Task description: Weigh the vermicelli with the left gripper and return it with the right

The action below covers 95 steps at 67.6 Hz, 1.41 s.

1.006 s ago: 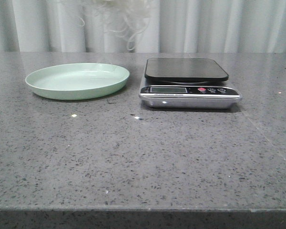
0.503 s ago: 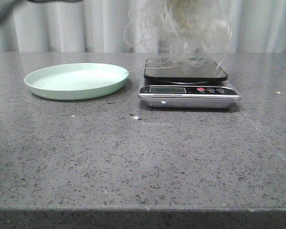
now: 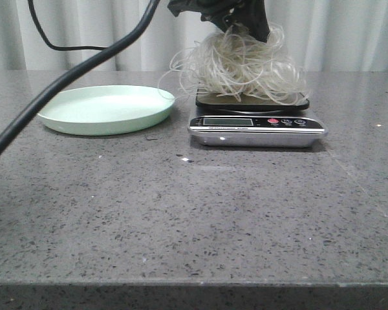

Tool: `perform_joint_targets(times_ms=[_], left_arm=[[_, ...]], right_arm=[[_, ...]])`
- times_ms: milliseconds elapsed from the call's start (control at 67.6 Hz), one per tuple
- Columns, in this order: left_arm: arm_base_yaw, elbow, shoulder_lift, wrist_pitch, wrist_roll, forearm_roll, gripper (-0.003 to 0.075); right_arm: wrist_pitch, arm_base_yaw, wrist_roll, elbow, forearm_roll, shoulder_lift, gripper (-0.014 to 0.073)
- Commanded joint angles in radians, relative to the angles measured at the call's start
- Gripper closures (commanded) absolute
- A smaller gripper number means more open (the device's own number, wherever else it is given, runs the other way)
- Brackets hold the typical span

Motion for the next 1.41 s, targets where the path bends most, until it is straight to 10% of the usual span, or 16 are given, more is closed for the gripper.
perform_joint_targets(times_ms=[0,311,962,1391], left_arm=[[-0.006,-0.038,-0.055,-0.015,-0.006,-0.022,0.0507],[-0.006,-0.038,-0.075,0.021,-0.006,-0.01,0.0224],[0.149,0.016,-0.407,0.171,-0.071,0.27,0.0228],[0.387,0.617,-0.896,-0.13,-0.023,0.303,0.0267]], right_arm=[[-0.077,-0.007,-0.003,-0.008,-0.011,-0.016,0.0443],[-0.077,-0.007,-0.003,-0.008,-0.011,-0.016,0.0443],[-0.076,-0.007,-0.003,-0.008,-0.011,-0.016,0.0443],[-0.076,-0.007,-0.003,-0.008,-0.011,-0.016,0.0443]])
